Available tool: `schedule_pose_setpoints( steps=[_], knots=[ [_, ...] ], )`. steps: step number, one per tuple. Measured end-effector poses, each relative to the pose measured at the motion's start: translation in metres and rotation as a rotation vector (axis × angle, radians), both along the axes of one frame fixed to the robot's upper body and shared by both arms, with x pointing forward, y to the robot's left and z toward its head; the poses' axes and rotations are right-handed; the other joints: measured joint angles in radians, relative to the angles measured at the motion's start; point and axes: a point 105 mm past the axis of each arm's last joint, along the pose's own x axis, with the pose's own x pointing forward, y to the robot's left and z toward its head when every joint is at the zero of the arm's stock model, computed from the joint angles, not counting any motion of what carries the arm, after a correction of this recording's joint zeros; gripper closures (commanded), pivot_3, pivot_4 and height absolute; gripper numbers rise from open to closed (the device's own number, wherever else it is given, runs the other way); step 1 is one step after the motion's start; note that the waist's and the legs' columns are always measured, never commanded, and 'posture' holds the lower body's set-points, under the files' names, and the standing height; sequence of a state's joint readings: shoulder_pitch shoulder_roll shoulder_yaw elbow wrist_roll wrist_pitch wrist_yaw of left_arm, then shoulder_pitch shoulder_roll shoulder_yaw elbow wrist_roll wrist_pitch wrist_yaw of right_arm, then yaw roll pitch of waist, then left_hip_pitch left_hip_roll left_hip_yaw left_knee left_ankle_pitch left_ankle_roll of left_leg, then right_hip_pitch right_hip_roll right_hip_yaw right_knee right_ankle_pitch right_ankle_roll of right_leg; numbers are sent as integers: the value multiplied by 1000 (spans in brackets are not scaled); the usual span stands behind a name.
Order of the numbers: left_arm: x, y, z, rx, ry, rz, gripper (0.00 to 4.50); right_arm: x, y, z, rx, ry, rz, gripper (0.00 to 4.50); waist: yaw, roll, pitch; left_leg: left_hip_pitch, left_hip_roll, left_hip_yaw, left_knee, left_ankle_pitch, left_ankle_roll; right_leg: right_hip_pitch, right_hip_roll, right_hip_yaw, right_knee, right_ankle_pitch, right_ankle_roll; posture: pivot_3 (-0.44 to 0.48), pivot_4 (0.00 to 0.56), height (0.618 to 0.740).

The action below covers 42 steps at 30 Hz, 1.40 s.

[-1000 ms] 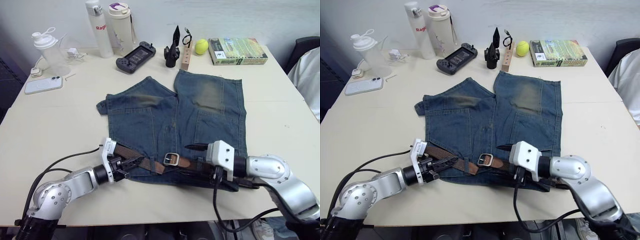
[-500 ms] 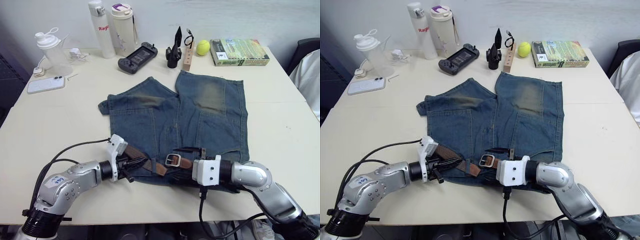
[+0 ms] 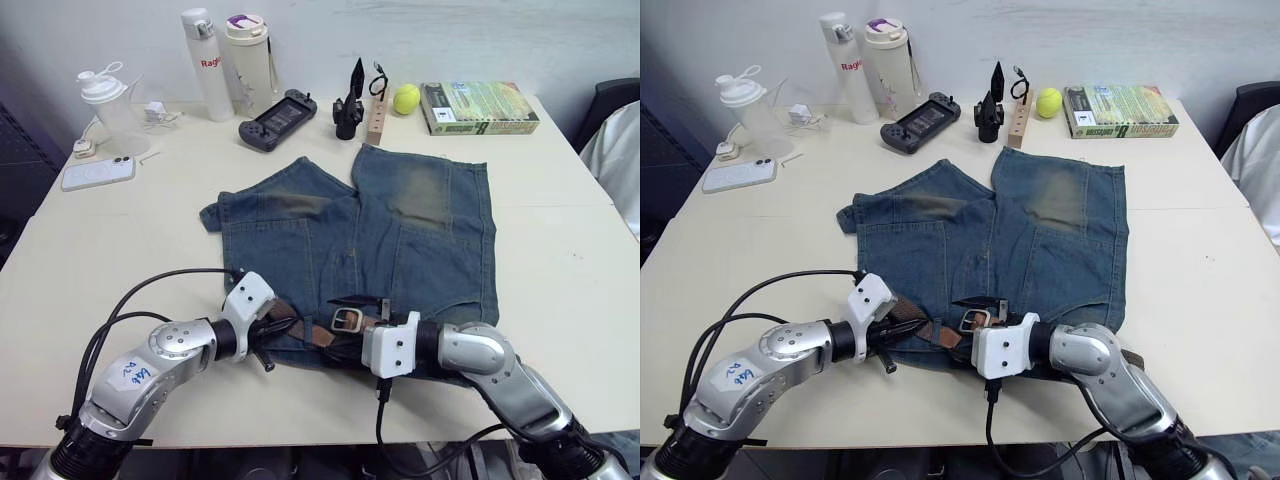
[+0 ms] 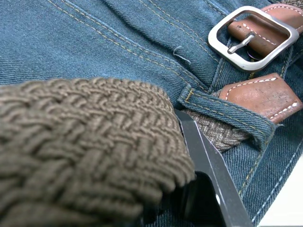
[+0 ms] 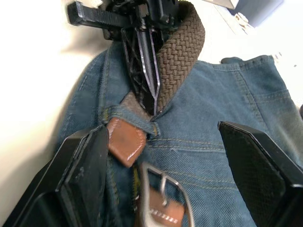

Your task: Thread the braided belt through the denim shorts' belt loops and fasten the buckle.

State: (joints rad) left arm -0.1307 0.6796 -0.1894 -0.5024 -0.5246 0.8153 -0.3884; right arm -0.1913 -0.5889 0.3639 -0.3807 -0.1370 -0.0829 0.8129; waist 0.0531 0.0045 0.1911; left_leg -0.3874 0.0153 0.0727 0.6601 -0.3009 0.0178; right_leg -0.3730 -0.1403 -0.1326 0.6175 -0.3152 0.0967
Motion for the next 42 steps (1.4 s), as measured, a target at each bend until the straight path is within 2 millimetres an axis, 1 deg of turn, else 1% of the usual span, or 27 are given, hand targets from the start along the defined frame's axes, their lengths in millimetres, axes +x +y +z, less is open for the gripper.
schedule_pose_setpoints(
  steps=[6, 10, 18, 33, 42],
  knots=[
    [0, 0, 0, 1, -2, -1, 4500, 6, 1, -2, -6, -10, -13, 560, 0, 1, -1, 0, 0, 0, 0, 0, 0, 0, 0, 0, 0, 0, 0, 0, 150, 717],
    [0, 0, 0, 0, -2, -2, 4500, 6, 2, -1, 2, -12, -17, 560, 0, 1, -1, 0, 0, 0, 0, 0, 0, 0, 0, 0, 0, 0, 0, 0, 150, 717],
    [-1, 1, -1, -7, 1, 2, 4500, 7, -8, -3, 2, 6, -42, 560, -2, 1, -2, 0, 0, 0, 0, 0, 1, 0, 0, 0, 0, 0, 0, 0, 150, 717],
    [0, 0, -1, -5, -3, 0, 4500, 6, -11, -6, -7, 14, -55, 560, -1, 2, -3, 0, 0, 0, 0, 0, 1, 0, 0, 0, 0, 0, 0, 0, 150, 717],
    [-1, 0, -1, -9, -2, 2, 4500, 7, -22, -11, -28, 23, -84, 560, -1, 2, -3, 0, 0, 0, 0, 0, 1, 0, 0, 0, 0, 0, 0, 0, 150, 717]
  ],
)
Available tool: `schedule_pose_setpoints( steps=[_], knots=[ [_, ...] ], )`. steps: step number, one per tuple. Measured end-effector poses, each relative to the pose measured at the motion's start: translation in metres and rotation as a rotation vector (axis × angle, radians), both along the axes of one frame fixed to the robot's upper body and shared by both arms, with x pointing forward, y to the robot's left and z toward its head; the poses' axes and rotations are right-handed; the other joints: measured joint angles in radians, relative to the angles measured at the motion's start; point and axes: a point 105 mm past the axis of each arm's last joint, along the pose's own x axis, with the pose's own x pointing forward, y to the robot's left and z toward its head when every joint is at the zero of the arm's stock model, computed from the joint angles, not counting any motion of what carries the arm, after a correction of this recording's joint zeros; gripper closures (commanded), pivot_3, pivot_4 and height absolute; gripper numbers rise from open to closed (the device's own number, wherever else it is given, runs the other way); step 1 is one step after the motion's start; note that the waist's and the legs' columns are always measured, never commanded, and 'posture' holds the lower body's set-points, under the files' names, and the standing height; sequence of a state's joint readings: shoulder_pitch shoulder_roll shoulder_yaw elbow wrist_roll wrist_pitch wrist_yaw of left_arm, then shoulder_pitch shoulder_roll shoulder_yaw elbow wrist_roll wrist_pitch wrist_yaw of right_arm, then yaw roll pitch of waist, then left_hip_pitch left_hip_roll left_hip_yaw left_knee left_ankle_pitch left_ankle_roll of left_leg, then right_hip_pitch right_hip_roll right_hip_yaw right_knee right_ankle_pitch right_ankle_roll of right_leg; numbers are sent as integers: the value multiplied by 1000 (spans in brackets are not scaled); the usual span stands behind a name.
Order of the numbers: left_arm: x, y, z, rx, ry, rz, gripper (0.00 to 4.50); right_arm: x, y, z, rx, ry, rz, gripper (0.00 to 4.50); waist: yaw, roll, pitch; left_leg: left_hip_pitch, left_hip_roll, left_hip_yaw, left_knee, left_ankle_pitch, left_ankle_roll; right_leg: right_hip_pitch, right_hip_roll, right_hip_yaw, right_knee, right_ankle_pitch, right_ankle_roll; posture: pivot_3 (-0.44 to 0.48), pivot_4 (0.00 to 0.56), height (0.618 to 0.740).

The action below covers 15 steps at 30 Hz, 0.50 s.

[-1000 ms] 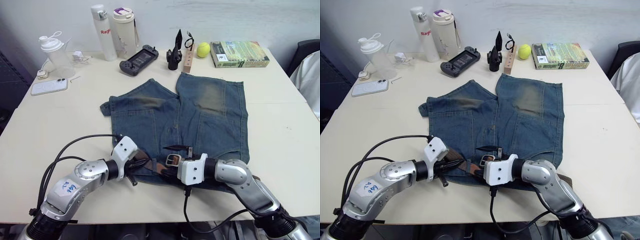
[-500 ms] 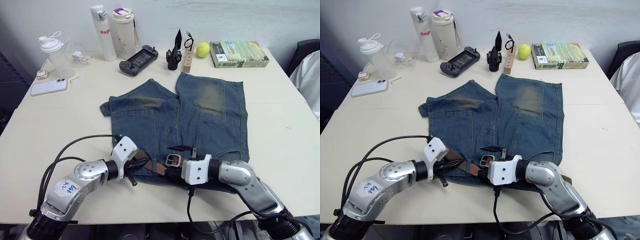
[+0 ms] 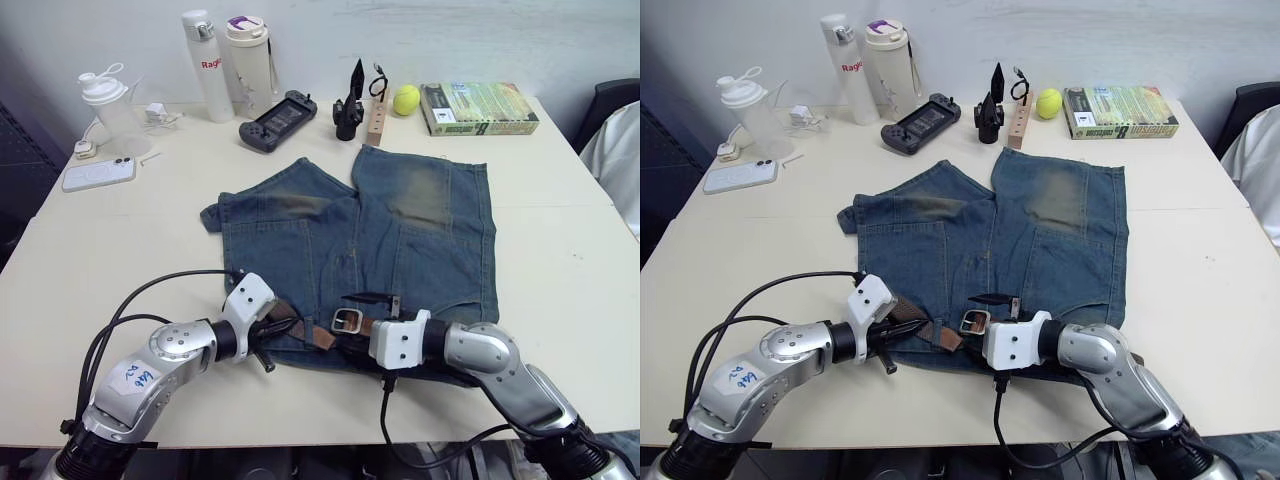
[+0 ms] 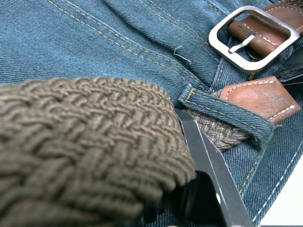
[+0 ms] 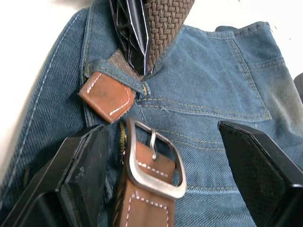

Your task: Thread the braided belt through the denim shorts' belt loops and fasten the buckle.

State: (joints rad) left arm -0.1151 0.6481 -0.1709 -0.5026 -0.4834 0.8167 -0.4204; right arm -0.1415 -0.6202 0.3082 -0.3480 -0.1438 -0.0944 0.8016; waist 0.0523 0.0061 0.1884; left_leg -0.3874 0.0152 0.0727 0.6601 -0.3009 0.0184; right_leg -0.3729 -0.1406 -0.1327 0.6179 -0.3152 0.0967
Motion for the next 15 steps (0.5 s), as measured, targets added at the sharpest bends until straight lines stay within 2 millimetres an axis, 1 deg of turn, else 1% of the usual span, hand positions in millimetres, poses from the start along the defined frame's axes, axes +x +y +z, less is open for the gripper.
schedule_pose_setpoints(
  steps=[10, 15],
  knots=[
    [0, 0, 0, 0, 0, 1, 4500, -1, 6, 0, 7, -8, 14, 560, 0, 0, 0, 0, 0, 0, 0, 0, 0, 0, 0, 0, 0, 0, 0, 0, 150, 717],
    [0, 0, 0, 0, -1, 1, 4500, -1, 16, 2, 13, -21, 40, 560, 0, 0, 0, 0, 0, 0, 0, 0, 0, 0, 0, 0, 0, 0, 0, 0, 150, 717]
  ],
)
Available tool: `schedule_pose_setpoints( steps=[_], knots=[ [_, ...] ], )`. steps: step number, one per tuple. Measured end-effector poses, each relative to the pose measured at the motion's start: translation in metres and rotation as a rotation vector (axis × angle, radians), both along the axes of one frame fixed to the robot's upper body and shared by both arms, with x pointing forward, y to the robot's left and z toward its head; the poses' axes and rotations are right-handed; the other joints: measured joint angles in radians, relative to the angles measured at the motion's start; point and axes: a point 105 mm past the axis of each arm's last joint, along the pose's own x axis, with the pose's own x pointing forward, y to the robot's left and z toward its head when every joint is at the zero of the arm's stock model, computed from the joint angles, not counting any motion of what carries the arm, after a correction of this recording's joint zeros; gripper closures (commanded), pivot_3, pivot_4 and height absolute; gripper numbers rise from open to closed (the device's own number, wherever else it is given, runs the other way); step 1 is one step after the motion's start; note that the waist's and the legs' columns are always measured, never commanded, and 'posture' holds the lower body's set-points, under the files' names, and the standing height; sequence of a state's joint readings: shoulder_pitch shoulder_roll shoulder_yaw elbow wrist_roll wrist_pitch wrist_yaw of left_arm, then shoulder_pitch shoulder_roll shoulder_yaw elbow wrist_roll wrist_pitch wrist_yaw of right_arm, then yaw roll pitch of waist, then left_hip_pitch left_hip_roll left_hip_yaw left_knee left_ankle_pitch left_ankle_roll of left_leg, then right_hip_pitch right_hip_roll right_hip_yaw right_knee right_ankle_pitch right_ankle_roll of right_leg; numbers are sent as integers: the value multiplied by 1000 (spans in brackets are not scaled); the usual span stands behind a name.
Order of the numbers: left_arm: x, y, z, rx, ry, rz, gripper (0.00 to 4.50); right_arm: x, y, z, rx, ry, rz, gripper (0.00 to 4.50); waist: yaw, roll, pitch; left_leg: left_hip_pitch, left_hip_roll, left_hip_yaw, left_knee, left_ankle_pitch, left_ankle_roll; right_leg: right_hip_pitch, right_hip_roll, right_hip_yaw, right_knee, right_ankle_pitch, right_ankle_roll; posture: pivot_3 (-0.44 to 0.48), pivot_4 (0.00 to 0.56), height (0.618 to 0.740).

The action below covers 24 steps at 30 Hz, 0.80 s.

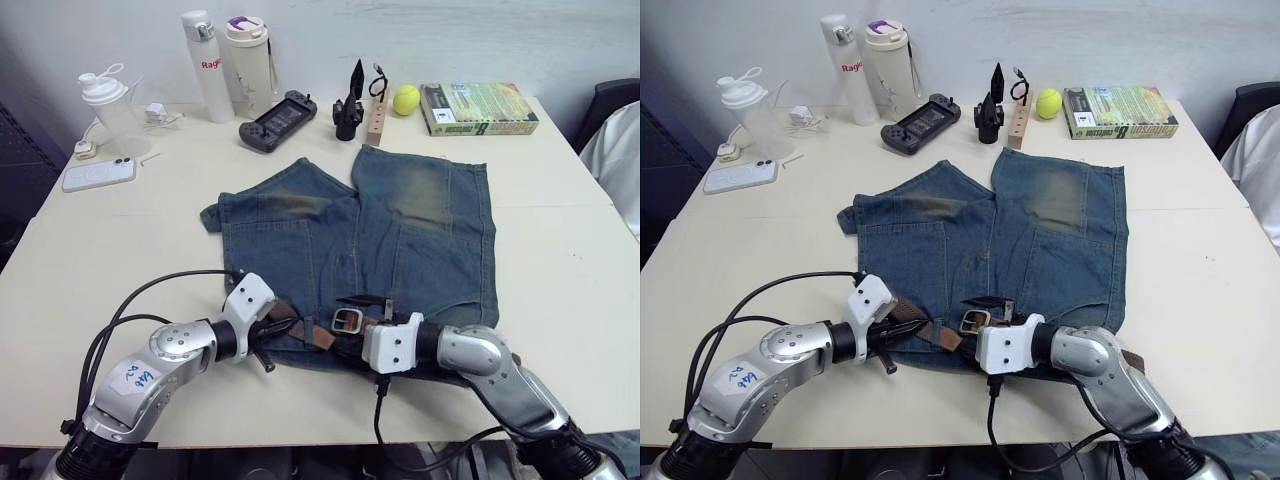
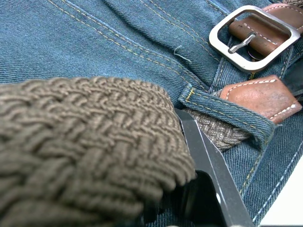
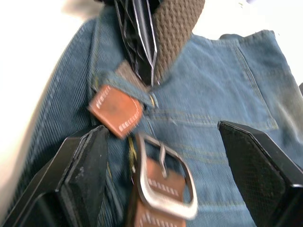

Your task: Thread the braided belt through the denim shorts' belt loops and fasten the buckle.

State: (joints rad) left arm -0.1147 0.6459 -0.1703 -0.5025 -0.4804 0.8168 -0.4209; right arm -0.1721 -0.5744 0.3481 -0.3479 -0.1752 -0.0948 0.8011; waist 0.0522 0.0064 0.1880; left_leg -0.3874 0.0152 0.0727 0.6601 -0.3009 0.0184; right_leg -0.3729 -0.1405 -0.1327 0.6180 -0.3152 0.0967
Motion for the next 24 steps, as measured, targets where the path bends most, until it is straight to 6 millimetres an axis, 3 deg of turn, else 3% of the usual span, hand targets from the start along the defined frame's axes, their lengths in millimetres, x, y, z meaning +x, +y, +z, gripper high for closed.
schedule_pose_setpoints(
  steps=[11, 14, 21, 24],
  knots=[
    [0, 0, 0, -3, 1, 3, 4500, 3, 4, 5, 4, -26, 1, 560, 0, 0, 0, 0, 0, 0, 0, 0, 0, 0, 0, 0, 0, 0, 0, 0, 150, 717],
    [0, 0, 0, -3, 1, 3, 4500, 2, 5, 7, -6, -37, 21, 1319, 0, 0, 0, 0, 0, 0, 0, 0, 0, 0, 0, 0, 0, 0, 0, 0, 150, 717],
    [0, 1, -1, -3, 2, 6, 4500, -4, 10, 3, -18, -27, 63, 4344, -1, 0, 0, 0, 0, 0, 0, 0, 0, 0, 0, 0, 0, 0, 0, 0, 150, 717],
    [0, 1, -1, -4, 3, 8, 4500, -4, 9, 2, -27, -25, 67, 4431, -3, 0, 0, 0, 0, 0, 0, 0, 0, 0, 0, 0, 0, 0, 0, 0, 150, 717]
  ],
)
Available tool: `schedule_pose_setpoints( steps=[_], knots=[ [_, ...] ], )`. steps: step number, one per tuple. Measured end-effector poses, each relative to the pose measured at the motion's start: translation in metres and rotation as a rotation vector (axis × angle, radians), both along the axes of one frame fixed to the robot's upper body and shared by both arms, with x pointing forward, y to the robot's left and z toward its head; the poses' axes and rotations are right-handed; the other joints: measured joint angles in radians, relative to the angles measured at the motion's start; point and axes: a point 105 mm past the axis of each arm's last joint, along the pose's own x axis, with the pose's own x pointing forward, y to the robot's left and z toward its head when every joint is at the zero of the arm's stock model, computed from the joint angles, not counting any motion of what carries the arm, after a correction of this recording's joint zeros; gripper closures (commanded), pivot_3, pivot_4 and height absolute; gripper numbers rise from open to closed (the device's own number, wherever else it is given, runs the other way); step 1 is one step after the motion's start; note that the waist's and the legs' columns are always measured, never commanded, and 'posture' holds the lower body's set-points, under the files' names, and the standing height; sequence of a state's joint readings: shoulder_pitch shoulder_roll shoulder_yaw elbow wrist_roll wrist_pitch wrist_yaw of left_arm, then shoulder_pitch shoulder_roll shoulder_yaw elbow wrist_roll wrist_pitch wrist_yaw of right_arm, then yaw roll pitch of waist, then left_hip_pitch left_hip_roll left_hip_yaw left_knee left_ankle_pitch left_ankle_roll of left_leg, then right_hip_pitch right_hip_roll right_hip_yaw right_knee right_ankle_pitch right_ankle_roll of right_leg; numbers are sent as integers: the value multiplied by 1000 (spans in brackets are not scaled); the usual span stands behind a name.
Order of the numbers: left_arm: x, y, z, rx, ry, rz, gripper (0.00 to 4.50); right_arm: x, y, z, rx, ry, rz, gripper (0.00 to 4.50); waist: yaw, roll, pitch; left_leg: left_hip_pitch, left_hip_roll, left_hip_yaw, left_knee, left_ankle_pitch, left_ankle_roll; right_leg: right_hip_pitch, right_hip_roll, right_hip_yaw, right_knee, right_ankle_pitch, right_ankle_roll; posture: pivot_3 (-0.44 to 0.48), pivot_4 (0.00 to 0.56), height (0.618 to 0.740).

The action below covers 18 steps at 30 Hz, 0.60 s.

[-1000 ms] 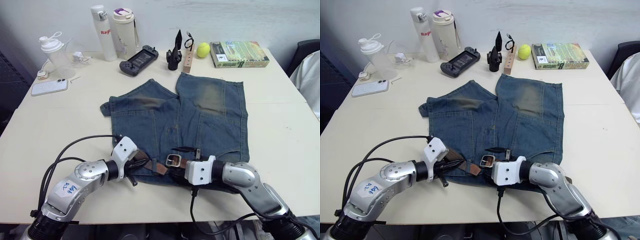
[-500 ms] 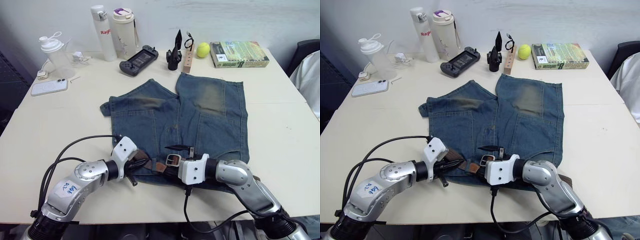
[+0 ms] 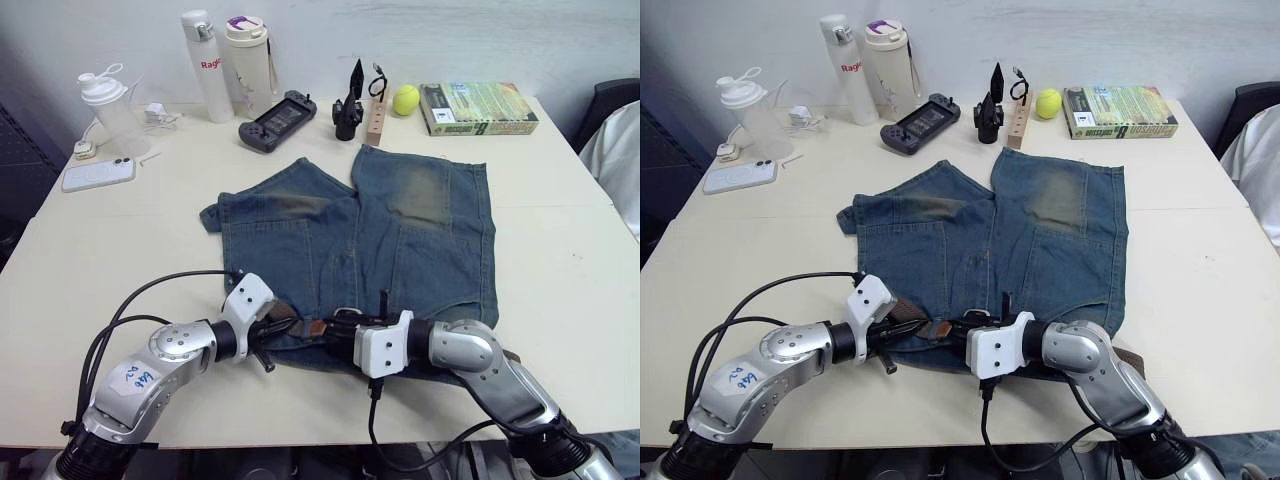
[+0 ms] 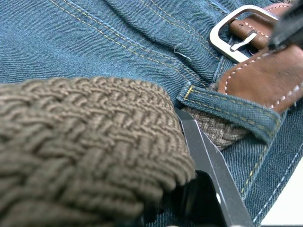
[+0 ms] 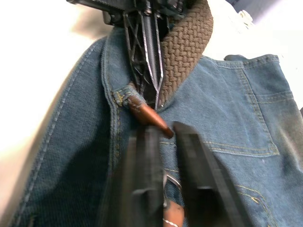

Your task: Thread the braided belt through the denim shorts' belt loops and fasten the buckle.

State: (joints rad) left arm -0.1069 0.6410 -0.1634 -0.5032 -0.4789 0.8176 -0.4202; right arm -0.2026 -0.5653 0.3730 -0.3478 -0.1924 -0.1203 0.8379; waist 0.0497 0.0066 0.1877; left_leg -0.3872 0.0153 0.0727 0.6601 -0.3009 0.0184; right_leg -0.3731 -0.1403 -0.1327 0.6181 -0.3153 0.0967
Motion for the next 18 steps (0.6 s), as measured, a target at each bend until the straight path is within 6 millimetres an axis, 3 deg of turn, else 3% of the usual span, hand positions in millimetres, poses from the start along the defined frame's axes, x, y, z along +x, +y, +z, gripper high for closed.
schedule_pose_setpoints(
  steps=[18],
  knots=[
    [0, 0, 0, 0, -2, 4, 4500, 0, 0, -2, -55, -17, 28, 4431, -2, 0, -2, 0, 0, 0, 0, 0, 0, 0, 0, 0, 0, 0, 0, 0, 150, 717]
  ],
)
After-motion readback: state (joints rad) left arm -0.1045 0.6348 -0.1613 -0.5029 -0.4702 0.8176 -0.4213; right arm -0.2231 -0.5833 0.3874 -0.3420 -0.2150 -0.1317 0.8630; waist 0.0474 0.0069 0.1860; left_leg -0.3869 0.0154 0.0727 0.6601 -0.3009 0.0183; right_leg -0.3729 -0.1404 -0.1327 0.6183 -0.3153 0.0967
